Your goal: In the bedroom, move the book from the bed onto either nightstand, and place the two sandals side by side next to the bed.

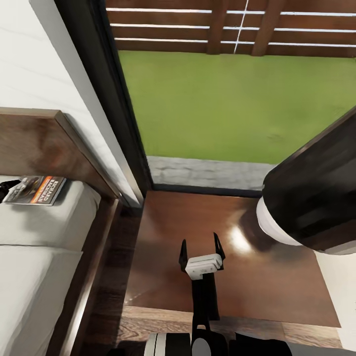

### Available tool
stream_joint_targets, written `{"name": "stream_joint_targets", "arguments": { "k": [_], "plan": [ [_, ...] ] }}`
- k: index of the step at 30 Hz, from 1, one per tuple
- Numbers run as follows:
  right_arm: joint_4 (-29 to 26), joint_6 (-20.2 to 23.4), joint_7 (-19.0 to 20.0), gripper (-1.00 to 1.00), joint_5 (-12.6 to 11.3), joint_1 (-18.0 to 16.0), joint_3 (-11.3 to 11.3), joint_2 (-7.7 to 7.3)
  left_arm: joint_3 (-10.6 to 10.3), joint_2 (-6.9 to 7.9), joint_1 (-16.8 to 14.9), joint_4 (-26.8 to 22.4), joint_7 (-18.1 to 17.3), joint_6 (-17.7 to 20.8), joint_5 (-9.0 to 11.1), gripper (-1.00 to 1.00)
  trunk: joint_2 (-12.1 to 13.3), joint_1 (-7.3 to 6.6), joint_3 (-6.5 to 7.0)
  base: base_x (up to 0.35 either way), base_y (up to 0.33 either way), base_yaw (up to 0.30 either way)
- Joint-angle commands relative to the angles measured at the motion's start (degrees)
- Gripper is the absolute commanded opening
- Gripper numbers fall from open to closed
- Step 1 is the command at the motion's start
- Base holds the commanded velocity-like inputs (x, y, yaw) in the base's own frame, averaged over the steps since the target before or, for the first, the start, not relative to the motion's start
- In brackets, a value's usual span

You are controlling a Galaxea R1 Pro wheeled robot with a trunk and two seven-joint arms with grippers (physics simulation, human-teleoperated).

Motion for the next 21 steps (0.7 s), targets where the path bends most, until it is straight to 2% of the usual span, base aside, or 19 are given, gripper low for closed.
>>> {"name": "stream_joint_targets", "arguments": {
  "k": [1,16,21],
  "plan": [
    [-0.1,0.6,-0.4,1.00,-0.3,-0.1,0.2,-0.01,0.5,0.01,0.0,0.0,-0.1,0.5,0.0,1.00,0.0,-0.01,-0.02,0.000,0.000,-0.044],
    [-0.1,0.6,-0.4,1.00,-0.3,-0.1,0.2,-0.01,0.5,0.09,0.0,0.0,-0.1,0.5,0.0,1.00,0.0,-0.01,-0.01,0.000,0.000,-0.007],
    [-0.1,0.6,-0.4,1.00,-0.3,-0.1,0.2,-0.01,0.5,0.09,0.0,0.0,-0.1,0.5,0.0,1.00,0.0,-0.01,0.04,0.000,0.000,-0.136]
  ]
}}
